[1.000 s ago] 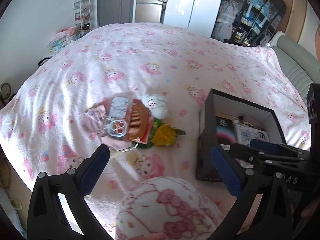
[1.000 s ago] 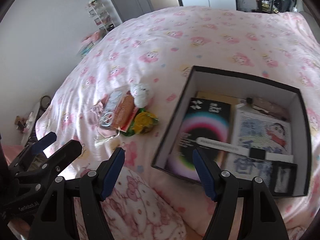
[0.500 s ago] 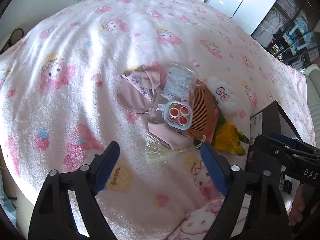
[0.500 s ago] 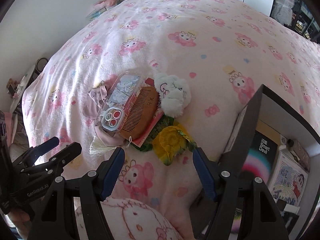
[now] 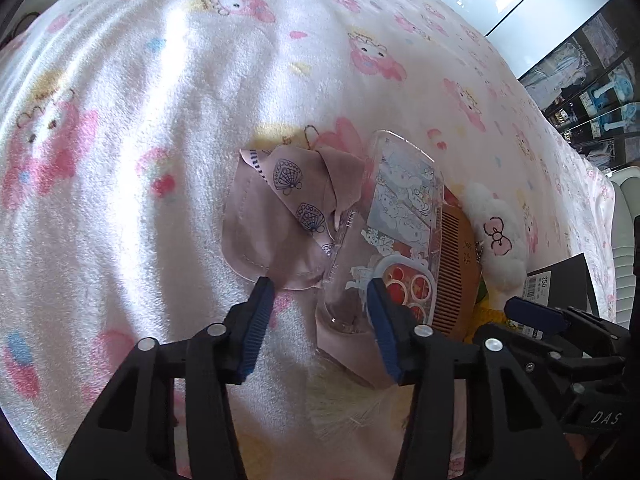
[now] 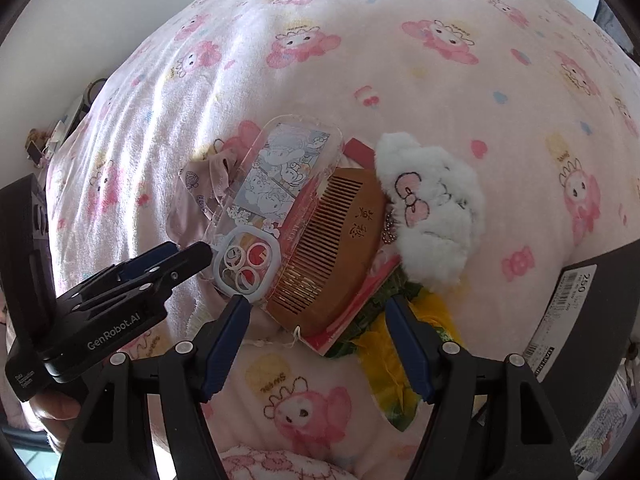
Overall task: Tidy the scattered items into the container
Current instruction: 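Move the left gripper down to the clear cartoon-printed phone case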
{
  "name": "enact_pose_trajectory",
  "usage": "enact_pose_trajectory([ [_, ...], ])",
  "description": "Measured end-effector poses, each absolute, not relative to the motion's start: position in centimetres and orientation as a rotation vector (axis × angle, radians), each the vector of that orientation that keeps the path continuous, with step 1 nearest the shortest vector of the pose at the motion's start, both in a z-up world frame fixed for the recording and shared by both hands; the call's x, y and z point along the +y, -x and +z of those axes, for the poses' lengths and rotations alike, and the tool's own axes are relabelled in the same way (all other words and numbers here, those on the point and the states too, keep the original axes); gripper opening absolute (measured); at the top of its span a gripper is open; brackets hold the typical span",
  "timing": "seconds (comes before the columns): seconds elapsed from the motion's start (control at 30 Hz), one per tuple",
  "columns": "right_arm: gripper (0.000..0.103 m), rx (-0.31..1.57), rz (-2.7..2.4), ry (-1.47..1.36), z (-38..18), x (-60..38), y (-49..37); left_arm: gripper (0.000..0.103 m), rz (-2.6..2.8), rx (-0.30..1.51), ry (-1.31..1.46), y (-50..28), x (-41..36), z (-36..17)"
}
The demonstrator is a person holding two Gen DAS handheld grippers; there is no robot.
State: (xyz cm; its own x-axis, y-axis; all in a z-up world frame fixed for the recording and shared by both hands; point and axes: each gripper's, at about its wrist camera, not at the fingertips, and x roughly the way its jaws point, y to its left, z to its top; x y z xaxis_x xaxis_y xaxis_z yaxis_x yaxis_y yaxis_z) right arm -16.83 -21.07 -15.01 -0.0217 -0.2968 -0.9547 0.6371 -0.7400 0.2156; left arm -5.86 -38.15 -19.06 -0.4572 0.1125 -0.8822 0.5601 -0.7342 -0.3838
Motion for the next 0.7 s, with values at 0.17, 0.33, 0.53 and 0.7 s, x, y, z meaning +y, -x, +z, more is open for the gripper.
enact_pose_trajectory([
  [0.17, 0.06, 0.349, -1.808, -1.611, -15.5, -21.0, 16.3, 0.023, -2.288, 0.993, -1.468, 5.7, -37.4, -19.1],
  [0.33, 0.06, 0.332, -1.86, -1.612, -15.0, -19.7, 16.1, 0.023, -2.349, 1.017, -1.542, 4.8, -35.9, -18.5],
  [0.53, 0.06, 0.323, -1.859, -1.615, -15.5, -20.7, 16.6, 0.035, -2.288, 1.069, -1.433, 5.4, -38.8, -19.2],
  [0.7, 0.06, 0.307, -1.821, -1.671, -17.4, -21.4, 17.6, 0.027, -2.288, 1.072, -1.451, 7.1, -39.1, -20.3],
])
